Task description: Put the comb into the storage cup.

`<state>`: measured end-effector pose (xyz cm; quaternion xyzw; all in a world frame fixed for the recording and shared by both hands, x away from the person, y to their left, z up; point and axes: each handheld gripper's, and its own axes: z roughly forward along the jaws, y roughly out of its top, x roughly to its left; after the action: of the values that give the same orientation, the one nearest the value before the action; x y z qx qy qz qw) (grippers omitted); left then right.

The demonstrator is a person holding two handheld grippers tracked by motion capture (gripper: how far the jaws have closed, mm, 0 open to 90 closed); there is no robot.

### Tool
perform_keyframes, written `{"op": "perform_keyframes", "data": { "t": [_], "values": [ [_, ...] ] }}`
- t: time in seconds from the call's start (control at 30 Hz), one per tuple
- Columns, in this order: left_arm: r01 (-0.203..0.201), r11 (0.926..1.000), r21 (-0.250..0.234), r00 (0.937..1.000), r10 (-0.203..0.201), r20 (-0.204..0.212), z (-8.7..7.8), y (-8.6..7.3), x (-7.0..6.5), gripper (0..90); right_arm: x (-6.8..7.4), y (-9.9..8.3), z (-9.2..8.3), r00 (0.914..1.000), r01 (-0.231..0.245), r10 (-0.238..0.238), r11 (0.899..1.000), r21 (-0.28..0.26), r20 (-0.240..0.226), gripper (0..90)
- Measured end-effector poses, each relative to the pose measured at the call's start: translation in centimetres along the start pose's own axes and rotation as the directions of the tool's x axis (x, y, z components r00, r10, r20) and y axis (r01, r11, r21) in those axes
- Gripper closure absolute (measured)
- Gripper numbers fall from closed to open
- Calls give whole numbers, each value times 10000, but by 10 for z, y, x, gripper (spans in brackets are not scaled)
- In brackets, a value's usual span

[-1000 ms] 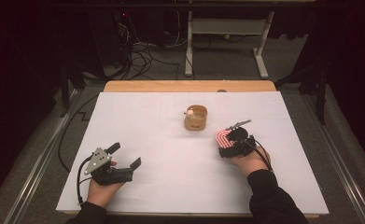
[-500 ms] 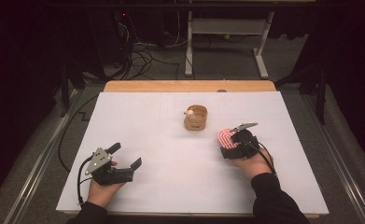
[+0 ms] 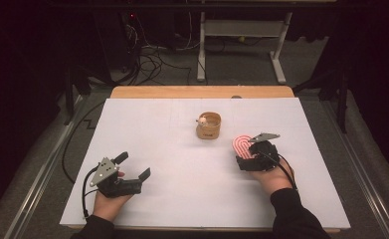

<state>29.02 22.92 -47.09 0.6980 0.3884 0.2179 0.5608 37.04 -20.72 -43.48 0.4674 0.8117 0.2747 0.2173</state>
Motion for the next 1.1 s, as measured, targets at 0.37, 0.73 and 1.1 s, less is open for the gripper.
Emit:
{"op": "perform_keyframes", "data": {
  "t": [0.37, 0.73, 1.1],
  "values": [
    [-45, 10000, -18, 10000, 45, 69, 0, 1, 0, 0, -1, -7, -18, 9999, -14, 30, 9954, -956, 170, 206],
    [11, 10000, -16, 10000, -11, 82, 1, 1, -2, 0, 7, -9, -36, 9995, 269, -221, 9726, -2309, 231, 206],
    [-163, 9996, 214, 9995, 157, 274, 3, 2, -8, 0, 7, -10, -49, 9998, 184, -149, 9475, -3193, 134, 205]
  ]
}}
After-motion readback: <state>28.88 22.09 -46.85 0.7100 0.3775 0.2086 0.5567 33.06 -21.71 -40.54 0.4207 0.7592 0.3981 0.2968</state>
